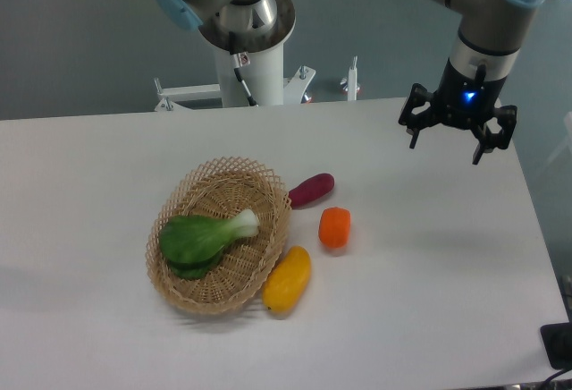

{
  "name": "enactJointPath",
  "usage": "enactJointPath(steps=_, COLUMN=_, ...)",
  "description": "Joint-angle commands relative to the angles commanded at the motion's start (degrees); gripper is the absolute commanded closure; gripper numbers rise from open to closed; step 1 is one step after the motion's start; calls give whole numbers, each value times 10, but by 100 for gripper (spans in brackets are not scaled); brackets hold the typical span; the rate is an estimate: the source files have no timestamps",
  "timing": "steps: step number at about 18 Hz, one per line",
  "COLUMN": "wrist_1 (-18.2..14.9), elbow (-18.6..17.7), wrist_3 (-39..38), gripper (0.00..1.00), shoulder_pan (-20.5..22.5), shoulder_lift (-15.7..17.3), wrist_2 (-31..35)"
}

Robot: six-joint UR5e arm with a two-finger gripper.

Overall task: Pick up the orange from the table
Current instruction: 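Move the open gripper down toward the small orange piece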

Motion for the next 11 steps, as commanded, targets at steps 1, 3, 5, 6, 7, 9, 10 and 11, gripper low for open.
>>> enactJointPath(steps=1, wrist_1=1, elbow=-1, wrist_3=1, gripper=0, shoulder_pan=-2, shoulder_lift=0, wrist_2=3)
enactJointPath(steps=3, wrist_1=1, elbow=0, wrist_3=2, gripper=0, shoulder_pan=-4, shoulder_lift=0, wrist_2=2)
enactJointPath(steps=5, wrist_1=3, elbow=-8, wrist_3=2, gripper=0, shoulder_pan=-4, shoulder_lift=3, wrist_2=1)
enactJointPath(steps=6, wrist_1=4, elbow=-13, wrist_3=2, gripper=0, shoulder_pan=-4, shoulder_lift=6, wrist_2=1)
enactJointPath(steps=7, wrist_1=9, elbow=-24, wrist_3=3, gripper=0, shoulder_pan=-4, shoulder_lift=9, wrist_2=0)
enactJointPath(steps=9, wrist_1=11, elbow=-28, wrist_3=3, gripper=0, shoulder_pan=-4, shoulder_lift=8, wrist_2=-1)
enactJointPath(steps=10, wrist_1=11, elbow=-32, wrist_3=3, gripper=0, shoulder_pan=-4, shoulder_lift=8, wrist_2=-2)
enactJointPath(steps=11, wrist_1=22, elbow=-39, wrist_3=0, gripper=0, shoulder_pan=-4, shoulder_lift=8, wrist_2=-1)
